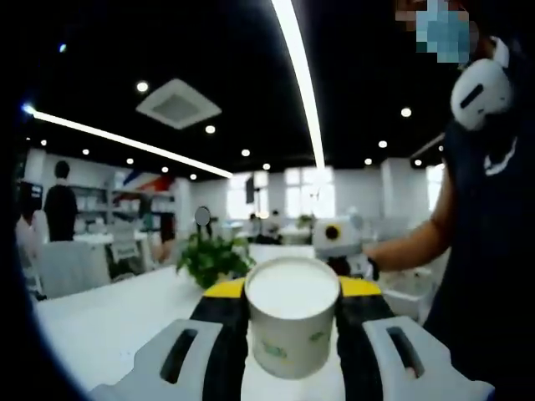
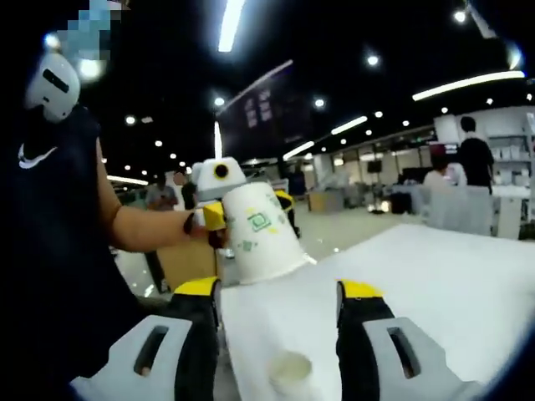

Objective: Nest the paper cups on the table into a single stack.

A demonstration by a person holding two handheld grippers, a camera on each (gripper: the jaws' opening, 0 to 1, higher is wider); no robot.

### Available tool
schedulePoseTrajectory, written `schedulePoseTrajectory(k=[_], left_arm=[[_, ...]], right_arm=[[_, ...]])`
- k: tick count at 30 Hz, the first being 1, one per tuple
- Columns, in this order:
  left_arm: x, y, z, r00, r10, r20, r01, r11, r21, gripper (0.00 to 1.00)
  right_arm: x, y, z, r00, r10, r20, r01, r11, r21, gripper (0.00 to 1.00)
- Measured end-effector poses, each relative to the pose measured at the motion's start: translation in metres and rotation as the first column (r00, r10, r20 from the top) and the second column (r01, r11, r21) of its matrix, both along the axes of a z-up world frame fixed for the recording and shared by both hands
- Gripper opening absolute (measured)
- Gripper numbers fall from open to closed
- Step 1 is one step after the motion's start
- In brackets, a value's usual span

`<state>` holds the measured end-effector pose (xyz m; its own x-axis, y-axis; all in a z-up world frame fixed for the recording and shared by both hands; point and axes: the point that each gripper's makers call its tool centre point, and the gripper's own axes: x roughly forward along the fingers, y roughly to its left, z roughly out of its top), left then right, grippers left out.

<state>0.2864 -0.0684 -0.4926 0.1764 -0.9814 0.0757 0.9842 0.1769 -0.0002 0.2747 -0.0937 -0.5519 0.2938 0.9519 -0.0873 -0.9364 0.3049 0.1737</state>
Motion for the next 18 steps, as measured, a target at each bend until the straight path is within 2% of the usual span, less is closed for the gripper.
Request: schedulePoseTrajectory(k=[3, 8, 10, 15, 18], left_arm=[[-0.002, 0.000, 0.002, 1.000, -0.001, -0.007, 0.000, 1.000, -0.019, 0.39], [-0.007, 0.003, -0.006, 1.000, -0.005, -0.020, 0.004, 1.000, -0.020, 0.39], [-0.010, 0.008, -0.007, 0.999, -0.012, -0.032, 0.011, 1.000, -0.028, 0.39], [-0.018, 0.017, -0.018, 0.998, -0.035, -0.051, 0.035, 0.999, 0.012, 0.39], [-0.021, 0.021, -0.026, 0.998, -0.039, -0.056, 0.042, 0.998, 0.050, 0.39]], right_arm=[[-0.005, 0.007, -0.001, 0.999, 0.033, -0.021, -0.033, 0.999, 0.007, 0.43], [-0.011, 0.014, 0.010, 0.995, 0.071, -0.073, -0.067, 0.996, 0.065, 0.37], [-0.013, 0.014, 0.011, 0.994, 0.079, -0.070, -0.074, 0.995, 0.068, 0.35], [-0.016, 0.012, 0.018, 0.989, 0.102, -0.103, -0.091, 0.990, 0.110, 0.28], [-0.019, 0.014, 0.023, 0.989, 0.114, -0.099, -0.101, 0.987, 0.128, 0.21]])
